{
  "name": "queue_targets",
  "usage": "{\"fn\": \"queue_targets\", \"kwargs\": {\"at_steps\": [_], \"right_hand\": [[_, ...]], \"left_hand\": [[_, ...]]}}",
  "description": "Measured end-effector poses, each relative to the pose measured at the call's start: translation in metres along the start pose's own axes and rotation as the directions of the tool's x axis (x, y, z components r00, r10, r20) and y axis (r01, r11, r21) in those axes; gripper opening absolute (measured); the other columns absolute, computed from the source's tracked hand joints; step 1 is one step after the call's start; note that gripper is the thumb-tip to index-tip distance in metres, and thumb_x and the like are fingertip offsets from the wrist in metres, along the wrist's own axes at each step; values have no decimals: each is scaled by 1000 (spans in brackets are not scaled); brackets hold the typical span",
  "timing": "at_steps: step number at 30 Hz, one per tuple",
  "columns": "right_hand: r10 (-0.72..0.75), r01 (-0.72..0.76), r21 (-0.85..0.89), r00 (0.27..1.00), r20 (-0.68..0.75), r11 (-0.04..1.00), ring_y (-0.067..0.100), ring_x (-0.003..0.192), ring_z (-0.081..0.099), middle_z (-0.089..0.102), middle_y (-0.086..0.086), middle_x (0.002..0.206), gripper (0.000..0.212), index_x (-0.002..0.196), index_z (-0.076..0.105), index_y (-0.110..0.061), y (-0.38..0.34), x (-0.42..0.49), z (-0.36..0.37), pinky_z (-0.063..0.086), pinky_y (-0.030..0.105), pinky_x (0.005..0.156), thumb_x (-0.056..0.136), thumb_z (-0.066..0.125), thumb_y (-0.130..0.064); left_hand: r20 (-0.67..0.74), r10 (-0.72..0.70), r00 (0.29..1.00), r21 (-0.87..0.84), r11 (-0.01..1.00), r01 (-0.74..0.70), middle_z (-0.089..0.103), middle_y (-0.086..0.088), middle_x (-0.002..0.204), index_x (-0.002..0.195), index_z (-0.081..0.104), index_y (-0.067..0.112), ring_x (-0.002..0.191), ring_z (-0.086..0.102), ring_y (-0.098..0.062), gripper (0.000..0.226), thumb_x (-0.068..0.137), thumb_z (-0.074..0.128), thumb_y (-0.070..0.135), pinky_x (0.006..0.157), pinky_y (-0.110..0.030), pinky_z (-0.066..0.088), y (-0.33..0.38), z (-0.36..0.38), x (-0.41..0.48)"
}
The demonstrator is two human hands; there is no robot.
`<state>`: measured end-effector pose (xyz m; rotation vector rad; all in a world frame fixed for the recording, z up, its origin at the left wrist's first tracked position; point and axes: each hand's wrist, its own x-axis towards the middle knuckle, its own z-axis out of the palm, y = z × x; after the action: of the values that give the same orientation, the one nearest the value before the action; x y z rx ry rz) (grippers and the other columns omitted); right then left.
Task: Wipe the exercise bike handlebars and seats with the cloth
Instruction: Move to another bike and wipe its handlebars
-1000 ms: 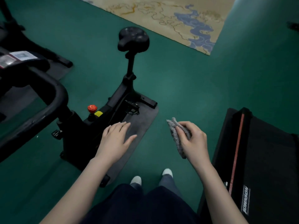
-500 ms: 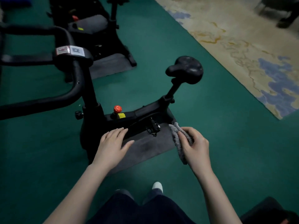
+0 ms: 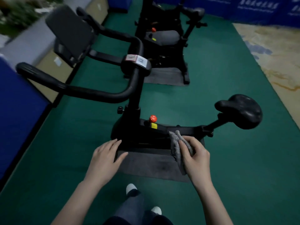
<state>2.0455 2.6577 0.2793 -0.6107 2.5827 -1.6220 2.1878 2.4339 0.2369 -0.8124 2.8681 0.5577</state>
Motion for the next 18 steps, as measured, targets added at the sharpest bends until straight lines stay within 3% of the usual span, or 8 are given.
{"fn": "queue_targets", "kwargs": {"at_steps": [8,18], "right_hand": [[-110,89,170,987,115,981,8,83,65,70,-11,85,13,88,69,-23,-51,69,58,49,20,74,90,61,-12],[-353,288,263,902,249,921,5,83,65,69,-15,87,15,91,67,-32,-102,120,119,46,11,70,91,62,-17]], "left_hand": [[-147,-202,968,-74,979,192,30,6,153,148,30,23,140,25,-12,74,86,20,63,116,-31,16,-42,-36,19],[-322,-384,866,-223,919,325,35,7,150,146,32,23,138,30,-10,68,89,28,59,115,-29,16,-76,-69,29]]}}
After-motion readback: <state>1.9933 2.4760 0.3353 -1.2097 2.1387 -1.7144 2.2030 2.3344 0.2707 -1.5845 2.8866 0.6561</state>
